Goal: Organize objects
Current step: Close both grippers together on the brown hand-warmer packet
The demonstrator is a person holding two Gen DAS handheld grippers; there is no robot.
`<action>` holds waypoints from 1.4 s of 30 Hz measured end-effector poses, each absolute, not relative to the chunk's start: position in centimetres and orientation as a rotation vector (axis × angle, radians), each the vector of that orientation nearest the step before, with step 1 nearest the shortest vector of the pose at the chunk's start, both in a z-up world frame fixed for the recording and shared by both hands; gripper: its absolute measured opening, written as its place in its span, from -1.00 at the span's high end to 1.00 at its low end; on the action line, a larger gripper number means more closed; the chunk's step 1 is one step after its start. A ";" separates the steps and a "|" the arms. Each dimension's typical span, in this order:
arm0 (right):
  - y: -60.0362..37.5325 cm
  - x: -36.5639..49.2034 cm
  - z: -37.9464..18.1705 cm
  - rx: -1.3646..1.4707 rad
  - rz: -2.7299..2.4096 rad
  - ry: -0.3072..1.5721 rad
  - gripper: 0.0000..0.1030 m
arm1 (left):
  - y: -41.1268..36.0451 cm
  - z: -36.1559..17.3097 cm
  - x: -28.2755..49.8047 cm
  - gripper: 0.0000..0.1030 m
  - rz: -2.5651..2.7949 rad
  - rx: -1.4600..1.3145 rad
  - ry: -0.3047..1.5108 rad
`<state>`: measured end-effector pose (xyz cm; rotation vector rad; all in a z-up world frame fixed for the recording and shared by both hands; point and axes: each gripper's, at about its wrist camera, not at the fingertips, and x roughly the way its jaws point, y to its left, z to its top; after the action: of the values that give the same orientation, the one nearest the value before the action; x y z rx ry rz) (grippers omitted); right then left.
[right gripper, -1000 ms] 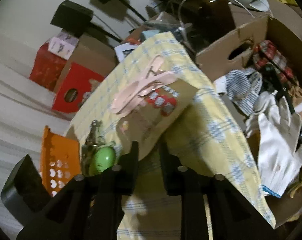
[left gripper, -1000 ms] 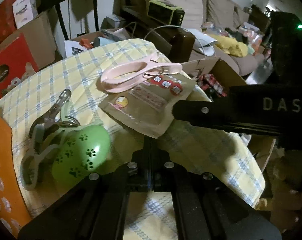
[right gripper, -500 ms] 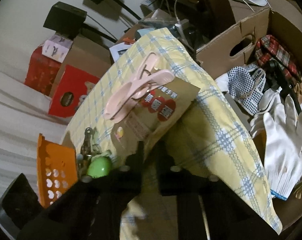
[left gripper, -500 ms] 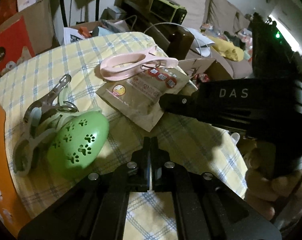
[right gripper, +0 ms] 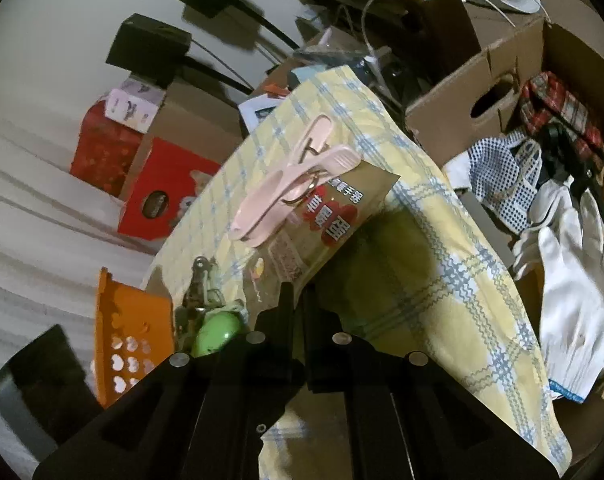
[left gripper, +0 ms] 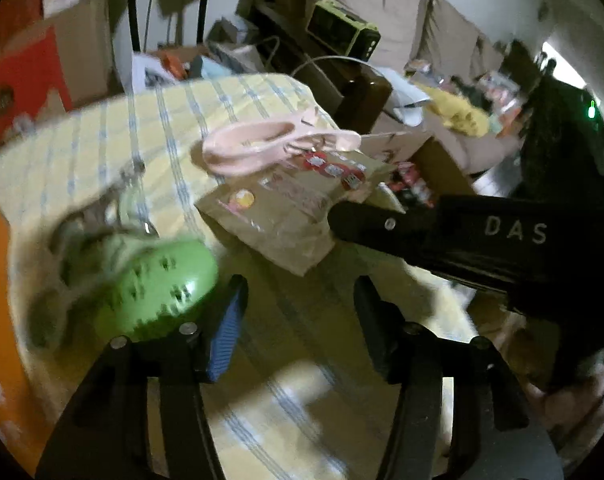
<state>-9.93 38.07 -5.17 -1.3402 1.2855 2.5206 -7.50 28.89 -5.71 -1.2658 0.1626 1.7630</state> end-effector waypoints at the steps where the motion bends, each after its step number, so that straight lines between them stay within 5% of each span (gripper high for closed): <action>1: 38.0 -9.7 -4.9 -1.341 2.529 1.283 0.95 | 28.5 -5.8 -7.6 -0.02 1.747 -1.282 0.132; 8: 37.9 -7.3 -3.8 -1.360 2.566 1.228 0.95 | 25.9 -5.6 -7.1 -0.03 1.653 -1.322 0.010; 18: 38.6 -1.7 -3.9 -1.398 2.554 1.150 0.96 | 25.0 -4.2 -6.2 -0.30 1.651 -1.298 0.006; 29: 39.2 -1.2 -4.8 -1.405 2.512 1.109 0.89 | 26.8 -4.7 -6.9 -0.30 1.736 -1.284 0.056; 32: 39.3 -1.5 -5.8 -1.389 2.489 1.169 0.88 | 27.6 -4.9 -7.2 -0.12 1.749 -1.275 0.091; 34: 39.5 -1.7 -6.1 -1.365 2.489 1.202 0.89 | 28.1 -5.5 -7.5 0.41 1.746 -1.292 0.117; 35: 39.6 -1.8 -6.2 -1.357 2.488 1.210 0.89 | 28.4 -5.9 -7.7 0.51 1.741 -1.306 0.130; 42: 40.0 -2.7 -6.5 -1.309 2.484 1.312 0.75 | 28.6 -6.5 -7.8 0.58 1.742 -1.284 0.136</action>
<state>-2.69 39.99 -6.52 -1.3094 1.3125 2.4838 -7.78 28.59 -6.47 -1.2842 0.1360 1.7419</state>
